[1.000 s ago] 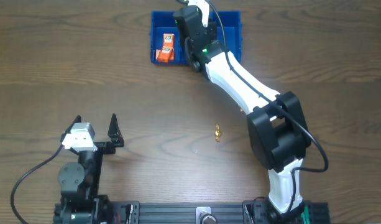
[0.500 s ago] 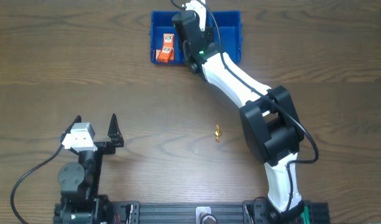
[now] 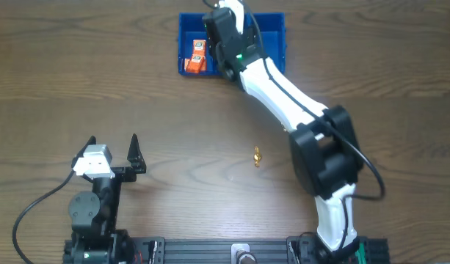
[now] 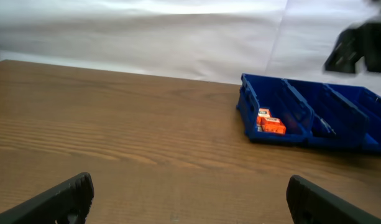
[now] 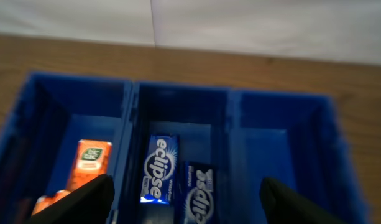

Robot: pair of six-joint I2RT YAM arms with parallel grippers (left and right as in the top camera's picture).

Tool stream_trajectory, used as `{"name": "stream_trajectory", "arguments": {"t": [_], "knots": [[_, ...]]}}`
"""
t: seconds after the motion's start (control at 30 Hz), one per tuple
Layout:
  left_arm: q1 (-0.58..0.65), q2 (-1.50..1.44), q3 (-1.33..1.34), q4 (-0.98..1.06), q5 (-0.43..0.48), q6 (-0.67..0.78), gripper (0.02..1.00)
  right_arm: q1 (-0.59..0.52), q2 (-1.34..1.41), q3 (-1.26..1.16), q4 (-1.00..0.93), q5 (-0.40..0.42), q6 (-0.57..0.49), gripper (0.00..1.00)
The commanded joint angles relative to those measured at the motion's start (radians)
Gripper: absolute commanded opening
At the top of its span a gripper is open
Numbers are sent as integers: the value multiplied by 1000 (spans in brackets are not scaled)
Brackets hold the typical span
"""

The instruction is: Sort Candies Into Trays

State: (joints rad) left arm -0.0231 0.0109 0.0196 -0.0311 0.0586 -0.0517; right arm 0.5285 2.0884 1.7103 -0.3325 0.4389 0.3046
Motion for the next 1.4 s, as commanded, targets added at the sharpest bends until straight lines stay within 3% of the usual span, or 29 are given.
{"name": "stream_trajectory", "arguments": {"t": [0.03,0.27,0.33,0.4,0.5,0.7,0.97,1.4], "knots": [[2,-6,-15,-43,10,4,998,-6,-265,56,-192,12,-10,801],[2,-6,-15,-43,10,4,998,28,-432,29,-687,-8,126,827],[2,-6,-15,-43,10,4,998,29,-443,-9,-809,-95,172,833],[2,-6,-15,-43,10,4,996,29,-443,-96,-867,-239,186,831],[2,-6,-15,-43,10,4,998,32,-443,-225,-836,-334,188,831],[2,-6,-15,-43,10,4,998,34,-443,-514,-626,-422,195,833],[2,-6,-15,-43,10,4,998,34,-438,-667,-513,-434,196,836],[2,-6,-15,-43,10,4,996,35,-329,-695,-461,-435,197,827]]}}
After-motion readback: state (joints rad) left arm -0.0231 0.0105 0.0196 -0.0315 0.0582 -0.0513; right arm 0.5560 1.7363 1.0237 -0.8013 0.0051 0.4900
